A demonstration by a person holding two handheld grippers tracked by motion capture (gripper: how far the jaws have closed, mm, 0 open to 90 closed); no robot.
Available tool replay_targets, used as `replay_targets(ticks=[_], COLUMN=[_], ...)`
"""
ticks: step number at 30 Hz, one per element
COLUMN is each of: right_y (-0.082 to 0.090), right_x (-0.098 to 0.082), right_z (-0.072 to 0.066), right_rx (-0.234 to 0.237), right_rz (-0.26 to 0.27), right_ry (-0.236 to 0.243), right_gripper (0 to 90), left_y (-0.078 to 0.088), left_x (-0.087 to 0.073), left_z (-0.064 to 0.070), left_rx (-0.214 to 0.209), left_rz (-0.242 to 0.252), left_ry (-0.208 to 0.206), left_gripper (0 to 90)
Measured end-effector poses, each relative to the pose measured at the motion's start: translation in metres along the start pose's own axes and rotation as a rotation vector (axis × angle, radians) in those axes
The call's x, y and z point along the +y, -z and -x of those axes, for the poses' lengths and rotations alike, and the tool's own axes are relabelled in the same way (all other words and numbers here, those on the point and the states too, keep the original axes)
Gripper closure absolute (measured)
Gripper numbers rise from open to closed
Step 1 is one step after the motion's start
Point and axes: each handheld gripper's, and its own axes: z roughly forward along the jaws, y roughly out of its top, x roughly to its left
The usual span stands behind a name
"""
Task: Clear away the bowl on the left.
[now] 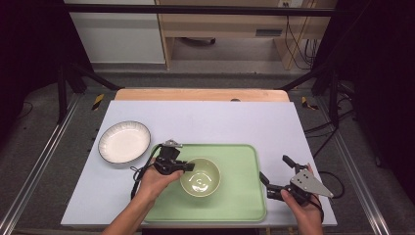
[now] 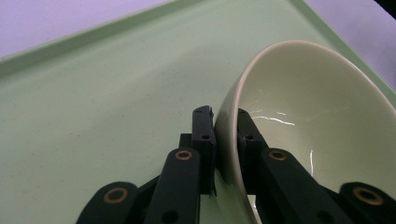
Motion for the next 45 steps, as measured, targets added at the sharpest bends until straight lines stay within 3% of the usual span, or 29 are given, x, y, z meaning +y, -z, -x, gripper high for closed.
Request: replay_targets(ticks=[12,45], right_y=[0.0000,-0.0001], right_x=[-0.0002,-0.0006], right_z=[0.0005,0.0009], right_rx=[-0.004,-0.002], right_rz=[-0.008,-0.004], right_ry=[-0.001,-0.001], right_gripper=[4.6,4.7], left_y=[-0.0017,-0.0029], left_x=[-0.0012,-0.0019], left_z=[-0.0022,-0.0024], left_rx=[0.000,0.009], left_rz=[-0.004,-0.016], left_ry=[0.016,-0.007], left_gripper=[82.3,82.7])
